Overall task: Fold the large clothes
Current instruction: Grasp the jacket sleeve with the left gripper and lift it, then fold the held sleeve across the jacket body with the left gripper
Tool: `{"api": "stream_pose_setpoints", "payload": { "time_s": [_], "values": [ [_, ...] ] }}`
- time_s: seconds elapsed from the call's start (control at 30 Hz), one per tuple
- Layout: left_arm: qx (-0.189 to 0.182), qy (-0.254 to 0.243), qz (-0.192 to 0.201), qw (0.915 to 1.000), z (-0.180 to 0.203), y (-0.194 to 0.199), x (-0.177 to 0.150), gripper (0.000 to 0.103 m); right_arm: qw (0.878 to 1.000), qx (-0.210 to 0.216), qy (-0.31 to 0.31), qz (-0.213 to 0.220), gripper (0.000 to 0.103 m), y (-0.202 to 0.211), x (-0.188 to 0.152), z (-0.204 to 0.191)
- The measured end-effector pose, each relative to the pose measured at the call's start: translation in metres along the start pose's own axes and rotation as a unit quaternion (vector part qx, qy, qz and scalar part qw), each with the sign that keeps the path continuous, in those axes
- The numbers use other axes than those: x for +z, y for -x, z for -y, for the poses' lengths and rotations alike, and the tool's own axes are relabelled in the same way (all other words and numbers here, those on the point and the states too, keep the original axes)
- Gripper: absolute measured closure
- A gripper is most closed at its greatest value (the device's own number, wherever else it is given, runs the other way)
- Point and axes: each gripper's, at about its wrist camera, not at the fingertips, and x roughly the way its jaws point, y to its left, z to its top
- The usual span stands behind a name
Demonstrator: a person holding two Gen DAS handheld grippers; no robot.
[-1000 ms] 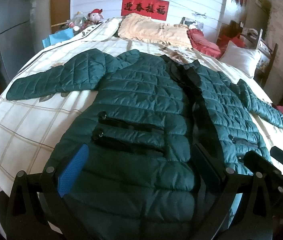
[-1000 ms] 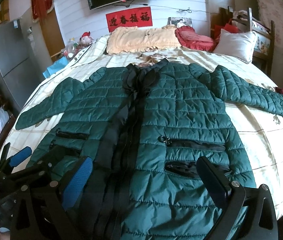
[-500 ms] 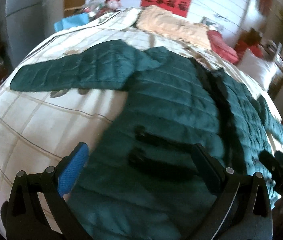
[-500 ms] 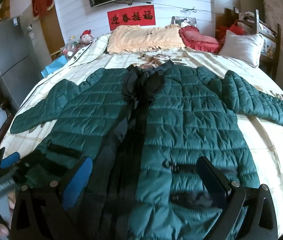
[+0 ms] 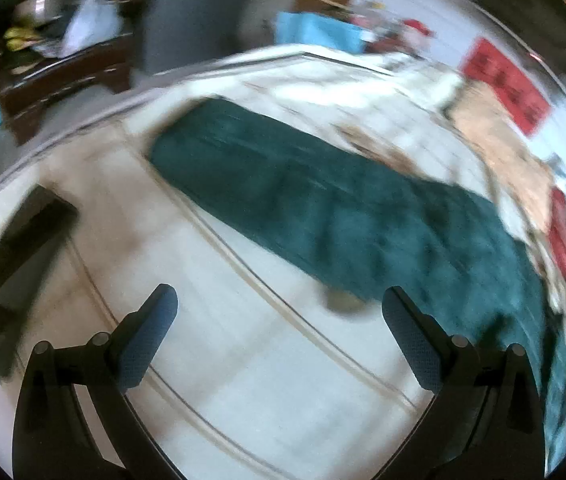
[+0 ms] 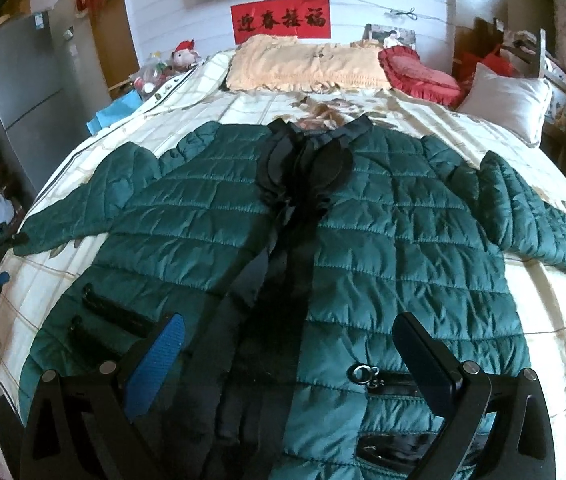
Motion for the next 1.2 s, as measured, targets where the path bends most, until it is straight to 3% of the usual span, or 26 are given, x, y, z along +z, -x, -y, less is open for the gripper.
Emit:
{"api": "stream_pose_setpoints", "payload": {
  "time_s": [0.13, 0.23, 0.4, 0.7, 0.77, 0.8, 0.83, 0.9, 0.93, 0.97, 1.03, 1.2],
  "values": [
    [0.043, 0.035, 0.017, 0.9983, -0.025, -0.021, 0.027, 0.001, 1.000, 0.000, 0.005, -0.012, 0.000, -0.007, 0.001, -0.002],
    [0.054, 0.056, 0.012, 0.9969, -0.037, -0.041, 0.043, 0.001, 1.000, -0.001, 0.008, -0.017, 0.000, -0.012, 0.002, -0.003],
    [0.076, 0.050, 0.009, 0.9958, -0.035, -0.066, 0.055, 0.001, 1.000, -0.001, 0.006, -0.026, 0.000, -0.017, 0.006, -0.002],
    [0.060, 0.057, 0.014, 0.9965, -0.032, -0.080, 0.068, 0.004, 0.999, -0.010, 0.011, -0.029, 0.000, -0.025, 0.015, -0.001],
    [0.057, 0.048, 0.018, 0.9971, -0.029, -0.081, 0.069, 0.011, 0.999, -0.010, 0.008, -0.031, 0.000, -0.027, 0.015, 0.000],
    [0.057, 0.041, 0.022, 0.9973, -0.027, -0.081, 0.070, 0.021, 0.999, -0.009, 0.008, -0.033, 0.000, -0.028, 0.015, -0.001],
    [0.052, 0.036, 0.027, 0.9976, -0.026, -0.081, 0.071, 0.041, 0.999, -0.009, 0.009, -0.034, 0.000, -0.029, 0.015, -0.001],
    [0.037, 0.036, 0.027, 0.9983, -0.026, -0.083, 0.074, 0.052, 0.999, -0.008, 0.011, -0.038, 0.000, -0.031, 0.014, -0.003],
    [0.028, 0.041, 0.031, 0.9983, -0.027, -0.081, 0.075, 0.069, 0.999, -0.007, 0.011, -0.039, 0.000, -0.031, 0.014, -0.003],
    [0.016, 0.046, 0.031, 0.9983, -0.029, -0.080, 0.077, 0.077, 0.999, -0.006, 0.012, -0.039, 0.000, -0.031, 0.014, -0.004],
    [-0.012, 0.065, 0.030, 0.9973, -0.034, -0.075, 0.079, 0.087, 0.999, -0.005, 0.014, -0.039, 0.000, -0.031, 0.013, -0.004],
    [-0.055, 0.052, 0.051, 0.9958, -0.021, -0.045, 0.079, 0.091, 0.999, -0.003, 0.011, -0.040, 0.000, -0.031, 0.012, -0.003]
  ]
}}
